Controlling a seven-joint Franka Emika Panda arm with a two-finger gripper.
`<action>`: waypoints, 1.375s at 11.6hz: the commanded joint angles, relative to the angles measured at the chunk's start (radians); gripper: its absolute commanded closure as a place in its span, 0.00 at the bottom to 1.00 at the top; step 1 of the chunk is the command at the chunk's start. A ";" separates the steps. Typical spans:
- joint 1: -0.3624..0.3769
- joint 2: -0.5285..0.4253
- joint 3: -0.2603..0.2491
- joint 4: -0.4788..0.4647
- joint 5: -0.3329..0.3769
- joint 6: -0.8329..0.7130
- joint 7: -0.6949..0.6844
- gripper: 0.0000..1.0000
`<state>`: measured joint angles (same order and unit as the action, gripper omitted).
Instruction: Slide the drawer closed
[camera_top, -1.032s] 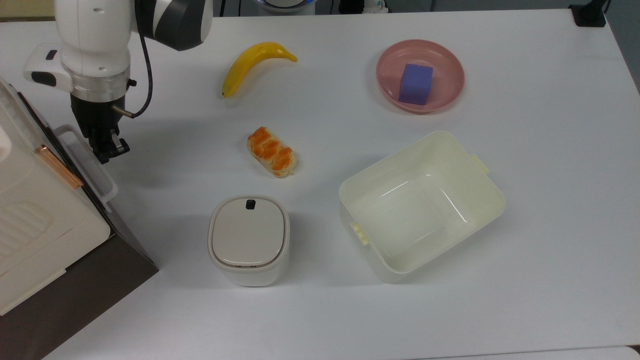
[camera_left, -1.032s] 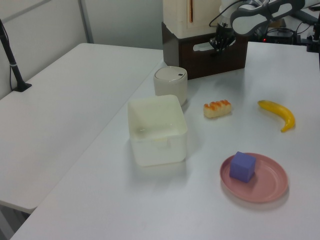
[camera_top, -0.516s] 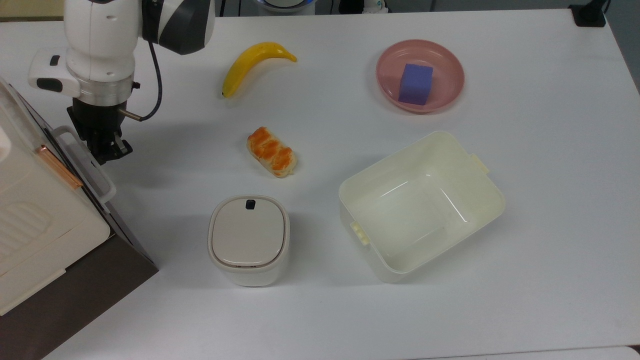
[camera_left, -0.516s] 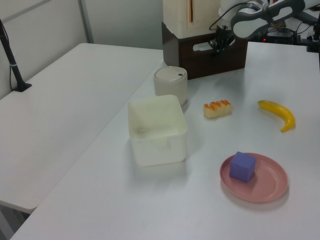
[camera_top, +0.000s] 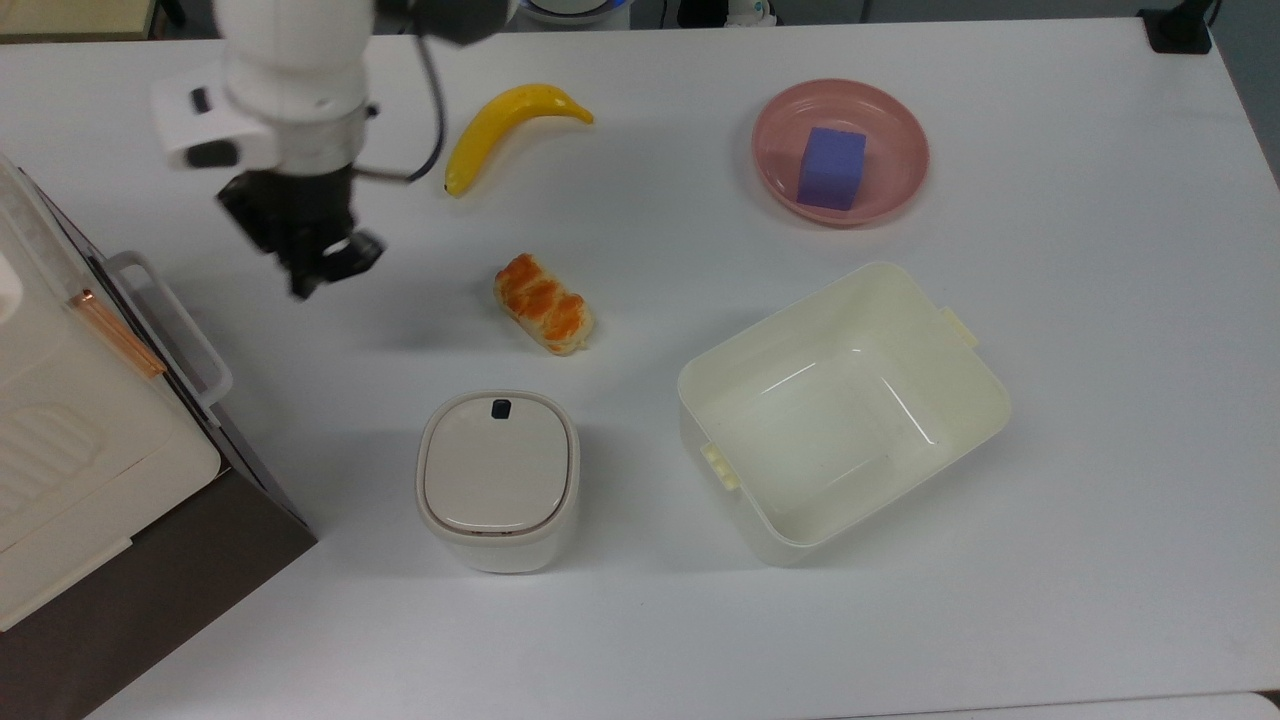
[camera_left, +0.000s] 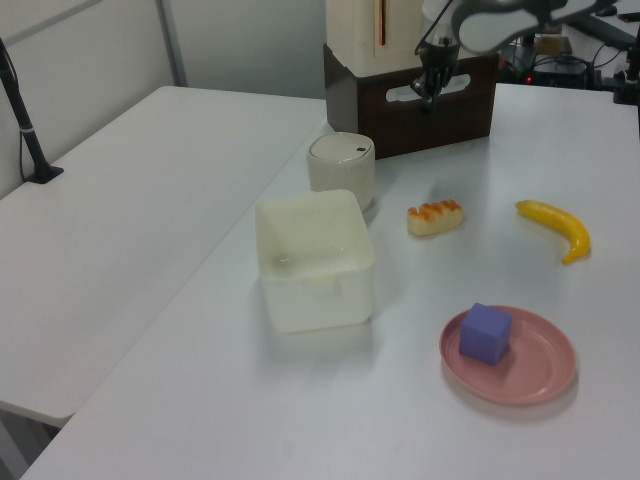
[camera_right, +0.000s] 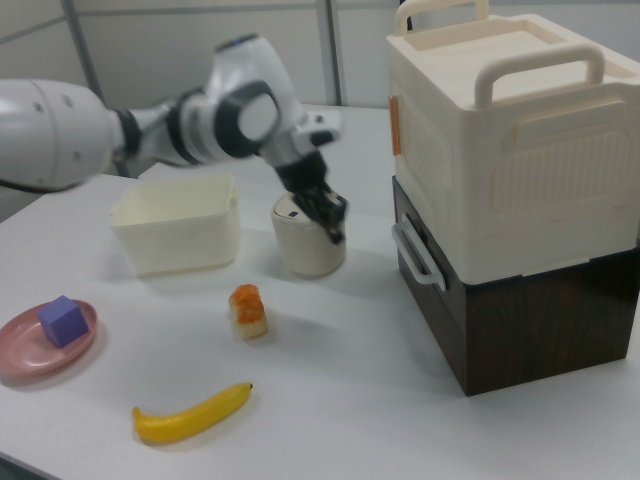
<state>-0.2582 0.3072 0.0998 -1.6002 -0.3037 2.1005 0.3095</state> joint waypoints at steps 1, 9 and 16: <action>0.059 -0.141 -0.002 -0.030 0.171 -0.213 -0.220 0.99; 0.209 -0.275 -0.063 -0.023 0.233 -0.480 -0.253 0.33; 0.281 -0.290 -0.129 -0.006 0.222 -0.511 -0.256 0.00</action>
<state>0.0080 0.0381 -0.0053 -1.6002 -0.0949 1.6152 0.0806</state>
